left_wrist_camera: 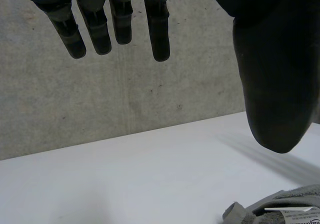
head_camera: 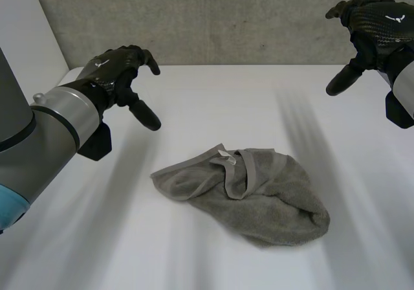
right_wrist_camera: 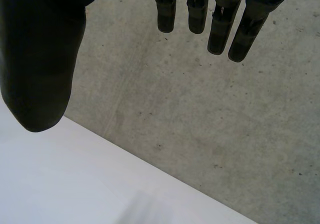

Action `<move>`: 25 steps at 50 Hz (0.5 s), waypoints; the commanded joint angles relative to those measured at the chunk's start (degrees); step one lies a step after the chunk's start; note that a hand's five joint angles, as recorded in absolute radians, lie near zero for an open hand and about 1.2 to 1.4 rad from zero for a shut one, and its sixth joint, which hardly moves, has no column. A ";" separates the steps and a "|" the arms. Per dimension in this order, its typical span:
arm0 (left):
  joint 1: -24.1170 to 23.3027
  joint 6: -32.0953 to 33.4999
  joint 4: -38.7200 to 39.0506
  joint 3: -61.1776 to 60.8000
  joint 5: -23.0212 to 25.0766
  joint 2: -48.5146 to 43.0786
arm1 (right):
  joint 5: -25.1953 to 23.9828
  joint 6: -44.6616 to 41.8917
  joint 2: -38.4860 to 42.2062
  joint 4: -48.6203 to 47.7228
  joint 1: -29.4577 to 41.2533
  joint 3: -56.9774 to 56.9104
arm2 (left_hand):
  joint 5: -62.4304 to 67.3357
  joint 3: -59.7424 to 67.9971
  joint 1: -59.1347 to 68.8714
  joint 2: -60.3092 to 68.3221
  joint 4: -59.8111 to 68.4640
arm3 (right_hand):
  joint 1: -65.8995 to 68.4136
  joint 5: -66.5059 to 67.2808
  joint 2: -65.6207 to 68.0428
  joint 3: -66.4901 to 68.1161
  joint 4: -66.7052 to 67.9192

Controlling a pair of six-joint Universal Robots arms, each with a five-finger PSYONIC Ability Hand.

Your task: Fold the towel.

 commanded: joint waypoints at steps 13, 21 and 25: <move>-0.42 0.18 -0.29 0.50 -6.80 3.05 | 2.05 -2.22 6.13 2.86 2.02 -0.35 | -2.32 -3.97 -3.96 -3.24 -3.97 | -3.31 -3.25 -4.33 -4.15 -4.75; -0.60 0.18 -0.29 0.76 -6.80 2.70 | 2.14 -3.63 5.87 2.59 3.34 -0.18 | -2.32 -3.97 -3.96 -3.24 -3.97 | -3.31 -3.25 -4.33 -4.15 -4.75; -0.69 0.27 -0.29 0.76 -6.80 2.44 | 2.22 -3.63 5.69 2.59 3.42 -0.17 | -2.32 -3.97 -3.96 -3.24 -3.97 | -3.31 -3.25 -4.33 -4.15 -4.75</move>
